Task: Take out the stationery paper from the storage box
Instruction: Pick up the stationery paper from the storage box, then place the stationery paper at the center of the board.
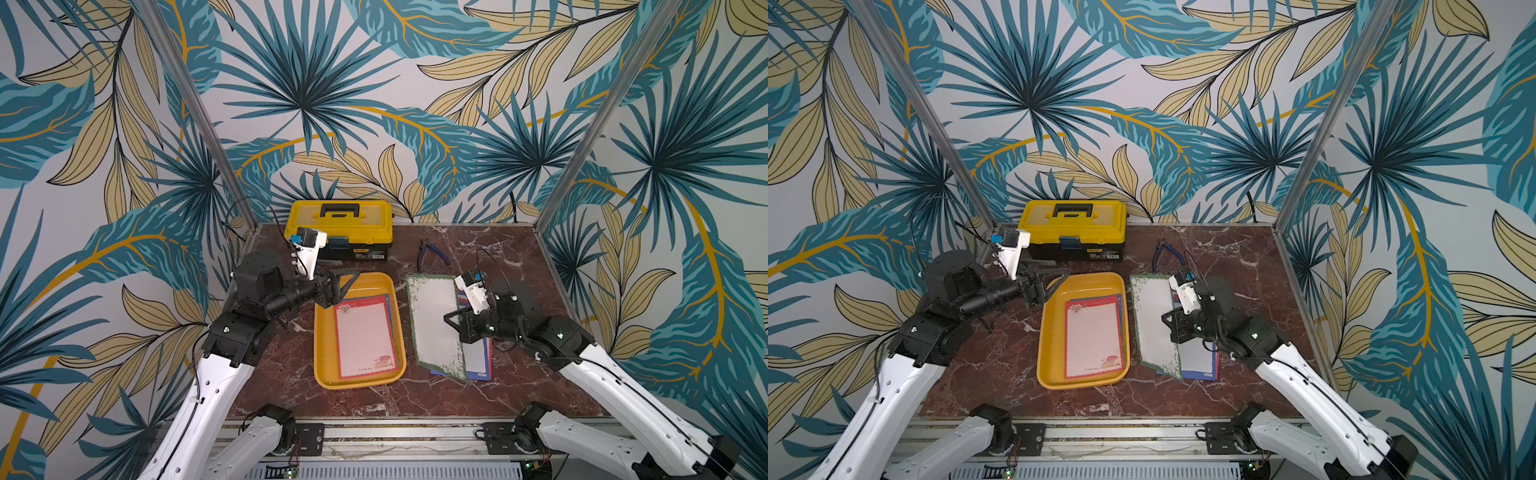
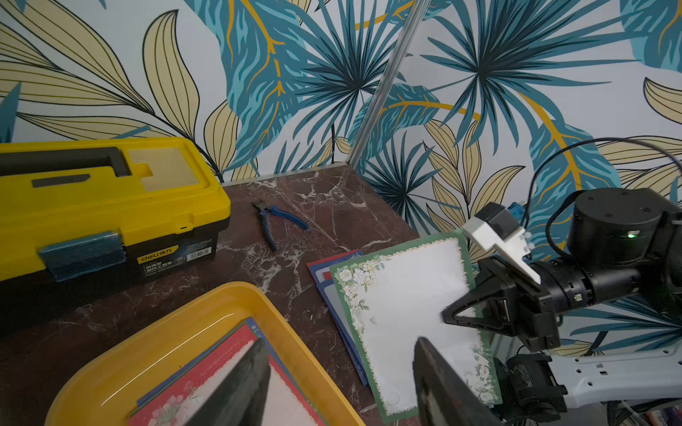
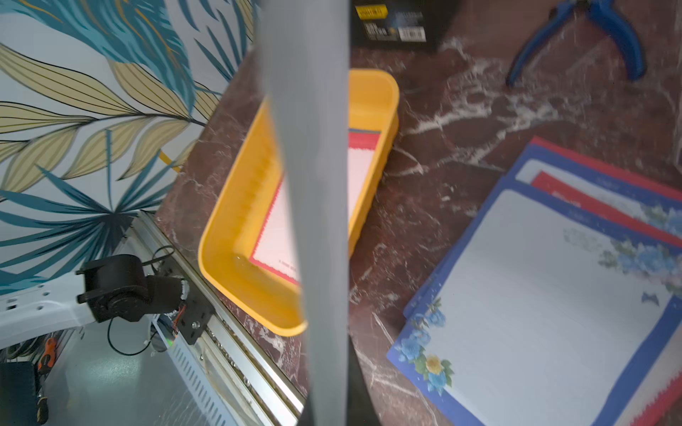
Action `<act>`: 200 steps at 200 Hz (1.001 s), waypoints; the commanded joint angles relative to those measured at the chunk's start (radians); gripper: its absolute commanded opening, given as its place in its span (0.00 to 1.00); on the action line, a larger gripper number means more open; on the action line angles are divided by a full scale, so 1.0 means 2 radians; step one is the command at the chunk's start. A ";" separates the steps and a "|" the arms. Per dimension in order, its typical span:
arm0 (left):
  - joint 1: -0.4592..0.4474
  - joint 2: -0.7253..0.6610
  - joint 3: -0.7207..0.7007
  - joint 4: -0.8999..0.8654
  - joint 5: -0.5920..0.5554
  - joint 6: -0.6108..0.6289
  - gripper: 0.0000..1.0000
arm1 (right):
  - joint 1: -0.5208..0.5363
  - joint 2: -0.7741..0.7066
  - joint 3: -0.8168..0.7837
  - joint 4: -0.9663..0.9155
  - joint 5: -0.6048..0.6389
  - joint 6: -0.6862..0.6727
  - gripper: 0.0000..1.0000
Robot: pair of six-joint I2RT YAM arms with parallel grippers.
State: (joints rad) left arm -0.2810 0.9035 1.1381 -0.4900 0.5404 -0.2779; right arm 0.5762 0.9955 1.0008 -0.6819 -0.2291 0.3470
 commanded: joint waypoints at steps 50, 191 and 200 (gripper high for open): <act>-0.002 0.012 -0.020 0.008 -0.016 -0.022 0.63 | -0.100 0.066 -0.001 -0.024 -0.100 0.036 0.00; -0.001 0.042 -0.032 0.008 -0.029 -0.028 0.63 | -0.232 0.204 -0.014 -0.015 -0.179 0.025 0.00; -0.001 0.043 -0.032 0.008 -0.030 -0.027 0.63 | -0.235 0.207 -0.014 -0.019 -0.175 0.021 0.00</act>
State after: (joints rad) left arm -0.2810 0.9894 1.0779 -0.4885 0.4854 -0.3386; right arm 0.1211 1.3937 0.9909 -0.6872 -0.5667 0.4255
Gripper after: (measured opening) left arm 0.632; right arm 0.043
